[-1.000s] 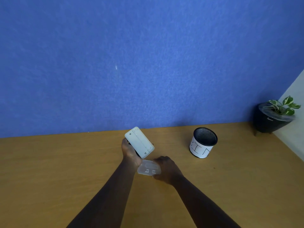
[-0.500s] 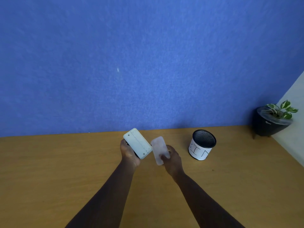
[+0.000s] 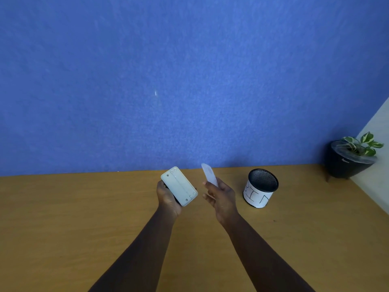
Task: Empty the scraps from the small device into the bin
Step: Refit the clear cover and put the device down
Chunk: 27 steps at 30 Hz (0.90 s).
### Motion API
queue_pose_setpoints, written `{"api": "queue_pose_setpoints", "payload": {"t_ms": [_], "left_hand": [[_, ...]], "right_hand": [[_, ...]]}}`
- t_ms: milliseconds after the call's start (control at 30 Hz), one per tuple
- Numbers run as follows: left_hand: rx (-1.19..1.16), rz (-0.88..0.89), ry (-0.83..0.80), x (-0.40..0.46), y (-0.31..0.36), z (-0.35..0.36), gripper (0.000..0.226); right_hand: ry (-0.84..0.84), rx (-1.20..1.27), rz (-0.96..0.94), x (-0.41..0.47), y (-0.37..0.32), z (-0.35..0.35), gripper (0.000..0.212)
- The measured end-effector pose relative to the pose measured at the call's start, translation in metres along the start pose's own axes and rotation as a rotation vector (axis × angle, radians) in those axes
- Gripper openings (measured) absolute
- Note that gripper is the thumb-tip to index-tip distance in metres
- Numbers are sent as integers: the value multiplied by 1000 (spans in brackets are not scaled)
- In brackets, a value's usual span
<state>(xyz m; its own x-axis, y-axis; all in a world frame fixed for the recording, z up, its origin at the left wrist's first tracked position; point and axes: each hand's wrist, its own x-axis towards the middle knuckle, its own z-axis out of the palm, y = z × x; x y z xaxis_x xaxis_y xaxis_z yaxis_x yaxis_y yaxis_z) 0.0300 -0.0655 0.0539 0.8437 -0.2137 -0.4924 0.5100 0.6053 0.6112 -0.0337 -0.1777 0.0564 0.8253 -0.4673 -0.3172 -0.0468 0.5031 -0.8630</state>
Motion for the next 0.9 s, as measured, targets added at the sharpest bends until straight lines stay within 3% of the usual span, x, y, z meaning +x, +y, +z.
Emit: {"api": "queue_pose_setpoints", "payload": {"t_ms": [100,233,500,900], "left_hand": [[25,-7,-10,1,1,-1,47],[83,-12,-67,0,-3,2,47],[100,-23,-139,-3,-7,4,47],[139,-15,-167,-7,-12,3,48]], "right_hand": [[38,-196,-113,-2,0,9,41],[12,-479,-226,-9,4,25,62],[24,-581,-220,-17,9,36,74],[52,-685,-263,-19,10,32,75]]}}
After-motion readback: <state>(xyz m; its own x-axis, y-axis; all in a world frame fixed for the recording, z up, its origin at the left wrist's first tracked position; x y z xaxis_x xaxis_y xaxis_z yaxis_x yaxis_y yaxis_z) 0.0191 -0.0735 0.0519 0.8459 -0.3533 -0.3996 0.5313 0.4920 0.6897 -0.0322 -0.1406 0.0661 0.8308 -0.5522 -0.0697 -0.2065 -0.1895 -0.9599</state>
